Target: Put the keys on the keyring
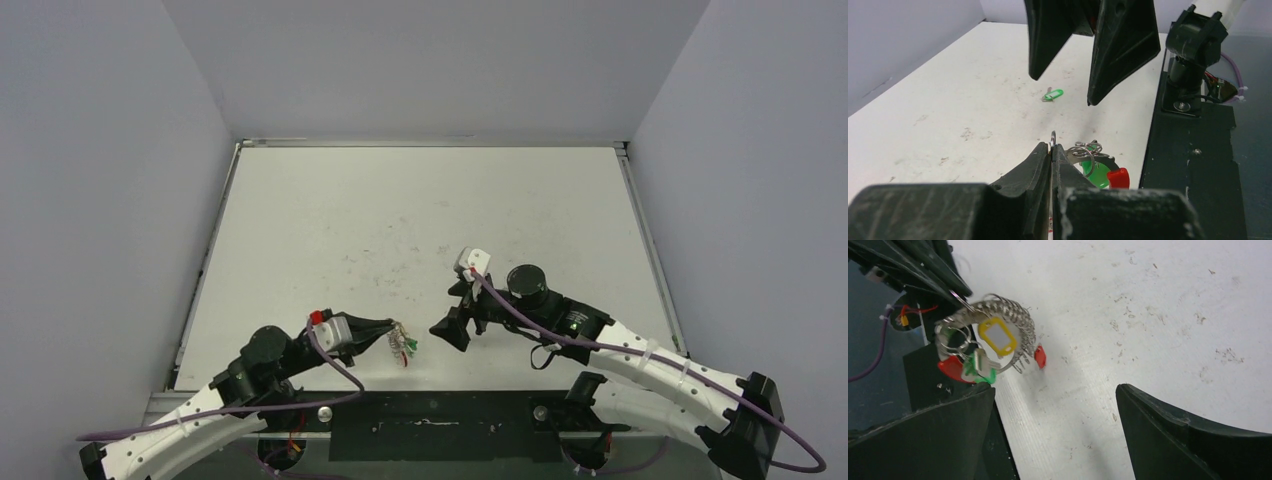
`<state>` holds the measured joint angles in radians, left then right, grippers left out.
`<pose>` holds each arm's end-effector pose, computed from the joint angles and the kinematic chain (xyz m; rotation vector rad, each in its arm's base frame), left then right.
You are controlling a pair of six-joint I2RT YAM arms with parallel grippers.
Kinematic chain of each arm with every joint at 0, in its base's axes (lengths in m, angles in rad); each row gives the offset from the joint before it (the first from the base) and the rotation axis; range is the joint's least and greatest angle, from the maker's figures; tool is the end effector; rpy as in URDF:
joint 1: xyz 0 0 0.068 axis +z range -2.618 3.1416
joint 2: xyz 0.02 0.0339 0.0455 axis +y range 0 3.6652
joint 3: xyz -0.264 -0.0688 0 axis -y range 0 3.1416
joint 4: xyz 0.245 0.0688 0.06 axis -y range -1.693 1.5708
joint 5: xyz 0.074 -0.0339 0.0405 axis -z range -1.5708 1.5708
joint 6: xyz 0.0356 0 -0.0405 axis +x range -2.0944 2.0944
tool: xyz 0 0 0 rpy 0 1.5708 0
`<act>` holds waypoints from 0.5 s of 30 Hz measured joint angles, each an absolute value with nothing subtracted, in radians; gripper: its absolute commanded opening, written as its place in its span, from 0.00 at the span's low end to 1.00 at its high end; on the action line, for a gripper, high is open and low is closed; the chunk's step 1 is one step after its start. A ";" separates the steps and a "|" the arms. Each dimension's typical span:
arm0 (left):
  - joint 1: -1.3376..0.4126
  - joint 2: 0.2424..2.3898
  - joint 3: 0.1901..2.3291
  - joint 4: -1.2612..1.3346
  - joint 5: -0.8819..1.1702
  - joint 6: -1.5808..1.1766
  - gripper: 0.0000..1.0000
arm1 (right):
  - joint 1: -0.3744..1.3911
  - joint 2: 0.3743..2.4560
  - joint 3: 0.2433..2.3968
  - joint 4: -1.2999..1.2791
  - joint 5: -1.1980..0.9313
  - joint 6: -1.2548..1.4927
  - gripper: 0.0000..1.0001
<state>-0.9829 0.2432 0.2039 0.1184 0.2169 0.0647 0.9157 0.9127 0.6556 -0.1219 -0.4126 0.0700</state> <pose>0.0598 -0.1036 0.2360 0.9334 1.2507 -0.8947 0.1165 0.1751 0.2787 -1.1043 1.7464 1.0336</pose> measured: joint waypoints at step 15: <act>-0.983 0.324 0.479 -0.401 -0.006 0.176 0.00 | 0.910 0.863 0.479 0.033 -0.101 0.312 1.00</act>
<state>-0.9829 0.3244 0.4786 -0.4011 -0.0059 0.1761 0.9104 0.8635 0.4793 0.0330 -0.1005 0.3122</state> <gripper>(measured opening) 0.013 0.999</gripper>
